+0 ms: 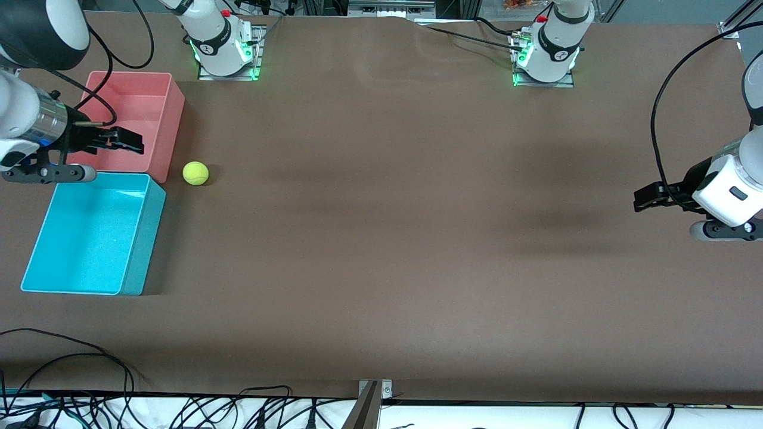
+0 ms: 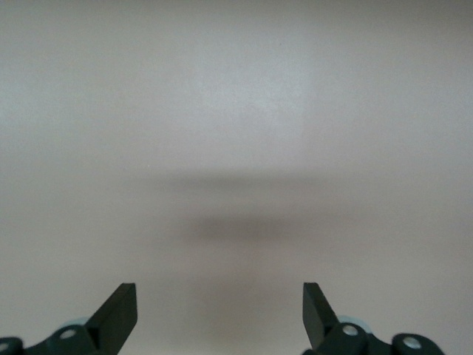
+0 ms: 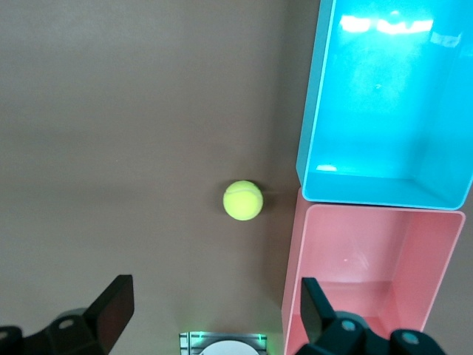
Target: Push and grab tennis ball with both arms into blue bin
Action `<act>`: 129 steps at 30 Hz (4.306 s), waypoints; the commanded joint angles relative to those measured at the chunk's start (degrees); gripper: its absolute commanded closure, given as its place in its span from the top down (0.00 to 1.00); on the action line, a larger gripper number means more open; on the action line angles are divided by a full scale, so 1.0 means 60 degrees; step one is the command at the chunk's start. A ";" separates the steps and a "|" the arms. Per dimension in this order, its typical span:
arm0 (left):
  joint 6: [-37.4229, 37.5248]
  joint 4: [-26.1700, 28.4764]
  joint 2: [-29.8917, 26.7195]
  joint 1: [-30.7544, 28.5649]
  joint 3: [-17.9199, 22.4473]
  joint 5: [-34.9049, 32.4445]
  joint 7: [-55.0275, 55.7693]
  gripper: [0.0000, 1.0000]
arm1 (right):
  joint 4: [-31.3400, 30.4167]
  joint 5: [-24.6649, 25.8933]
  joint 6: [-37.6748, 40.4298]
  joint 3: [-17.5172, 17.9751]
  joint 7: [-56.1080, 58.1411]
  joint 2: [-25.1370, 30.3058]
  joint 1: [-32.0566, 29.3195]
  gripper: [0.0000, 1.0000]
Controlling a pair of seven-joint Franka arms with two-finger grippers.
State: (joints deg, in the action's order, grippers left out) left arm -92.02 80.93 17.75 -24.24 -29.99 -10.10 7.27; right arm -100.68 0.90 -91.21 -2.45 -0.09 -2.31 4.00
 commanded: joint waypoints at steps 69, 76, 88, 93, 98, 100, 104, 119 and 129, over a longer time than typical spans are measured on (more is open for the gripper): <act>-0.0294 0.1630 -0.2593 0.5593 0.6888 0.2782 -0.1358 1.00 | -0.5779 0.2150 -0.6478 -0.0309 0.0103 -0.1709 -0.0242 1.00; -0.0294 0.1615 -0.2505 0.5622 0.6830 0.2650 -0.1373 1.00 | -0.5779 0.2092 -0.6756 -0.0309 0.0118 -0.2046 -0.0242 1.00; -0.0294 0.1629 -0.2475 0.5652 0.6815 0.2403 -0.1358 1.00 | -0.5779 0.1741 -0.6815 -0.0309 0.0147 -0.2354 -0.0286 1.00; 0.0188 0.1630 -0.2519 0.5725 0.6538 0.1758 -0.1256 1.00 | -0.5779 0.1521 -0.6830 -0.0309 0.0191 -0.2413 -0.0286 1.00; 0.0438 0.1630 -0.2563 0.5666 0.6493 0.1669 -0.1270 1.00 | -0.5779 0.1491 -0.6815 -0.0309 0.0206 -0.2427 -0.0286 1.00; 0.0453 0.1630 -0.2563 0.5695 0.6449 0.1669 -0.1256 1.00 | -0.5779 0.1491 -0.6772 -0.0280 0.0206 -0.2398 -0.0286 1.00; 0.0541 0.1703 -0.2563 0.5739 0.6420 0.1654 -0.1256 1.00 | -0.5705 0.1520 -0.6683 -0.0250 0.0308 -0.2310 -0.0271 1.00; 0.0805 0.1659 -0.2534 0.5696 0.6302 0.1522 -0.1256 1.00 | -0.4592 0.1521 -0.4603 0.0087 0.0484 -0.1988 -0.0212 1.00; 0.0805 0.1659 -0.2519 0.5696 0.6303 0.1508 -0.1241 1.00 | -0.4651 0.1550 -0.5101 0.0072 0.0513 -0.2310 -0.0212 1.00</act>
State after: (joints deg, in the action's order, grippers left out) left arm -87.63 90.27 3.45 9.75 7.98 0.41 0.55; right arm -129.21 11.22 -121.11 -2.15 1.54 -14.49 3.06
